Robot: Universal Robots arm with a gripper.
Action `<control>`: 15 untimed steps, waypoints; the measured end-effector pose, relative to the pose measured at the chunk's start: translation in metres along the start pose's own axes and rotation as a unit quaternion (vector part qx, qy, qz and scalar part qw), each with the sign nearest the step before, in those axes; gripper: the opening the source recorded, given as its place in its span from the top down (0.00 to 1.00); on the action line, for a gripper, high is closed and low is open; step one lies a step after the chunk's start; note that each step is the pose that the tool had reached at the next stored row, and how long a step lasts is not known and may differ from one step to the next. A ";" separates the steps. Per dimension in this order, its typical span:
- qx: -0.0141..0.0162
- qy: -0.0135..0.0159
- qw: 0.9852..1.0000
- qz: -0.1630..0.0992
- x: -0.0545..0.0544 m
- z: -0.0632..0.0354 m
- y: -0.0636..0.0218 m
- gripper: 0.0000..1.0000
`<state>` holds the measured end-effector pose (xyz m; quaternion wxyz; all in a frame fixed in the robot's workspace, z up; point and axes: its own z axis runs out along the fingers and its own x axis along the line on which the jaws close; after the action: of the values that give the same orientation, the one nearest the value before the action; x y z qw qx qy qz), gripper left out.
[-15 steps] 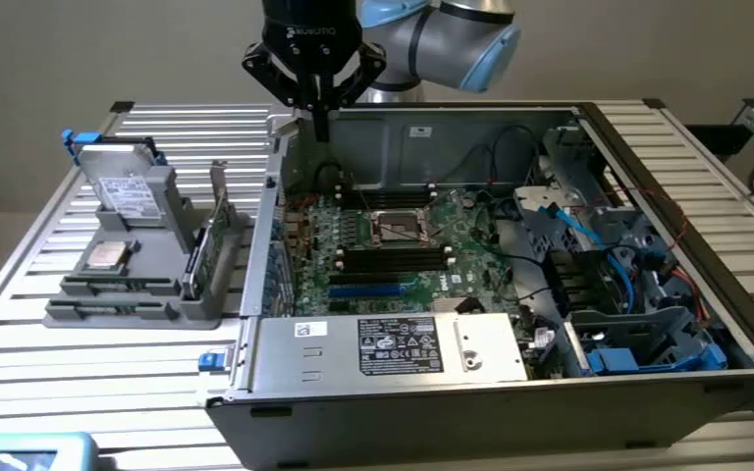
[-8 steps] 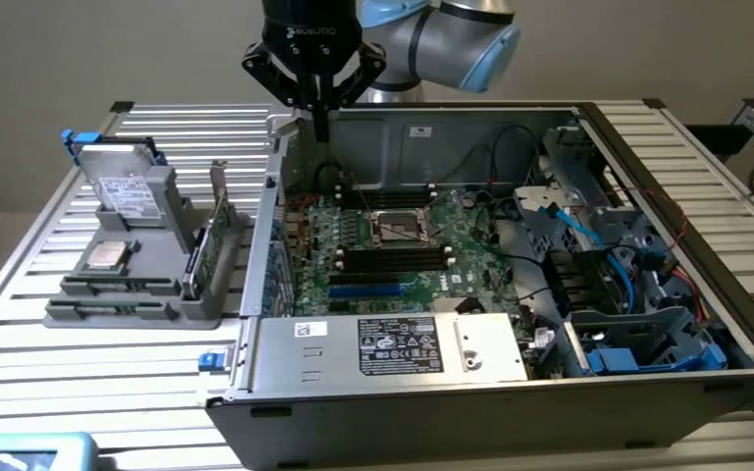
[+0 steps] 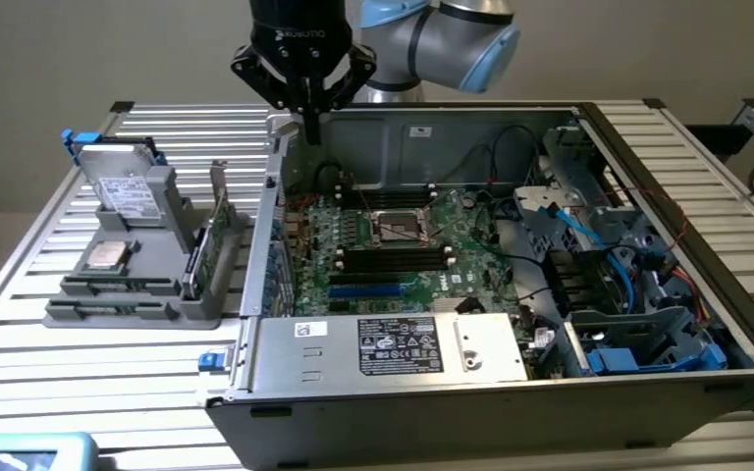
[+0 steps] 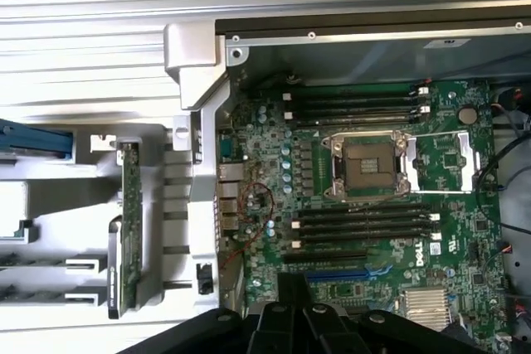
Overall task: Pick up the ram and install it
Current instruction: 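Reach for the ram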
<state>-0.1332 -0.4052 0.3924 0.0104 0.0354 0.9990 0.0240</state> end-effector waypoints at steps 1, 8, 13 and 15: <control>0.000 0.000 1.000 0.000 0.004 -0.0001 -0.0014 0.89; 0.000 0.000 1.000 0.000 0.035 -0.0003 -0.0073 0.89; 0.000 0.000 1.000 0.000 0.058 0.0004 -0.0098 0.89; 0.000 0.000 1.000 0.000 0.067 0.0009 -0.0114 0.89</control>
<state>-0.2008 -0.4118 0.3896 0.0103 0.0354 0.9990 0.0245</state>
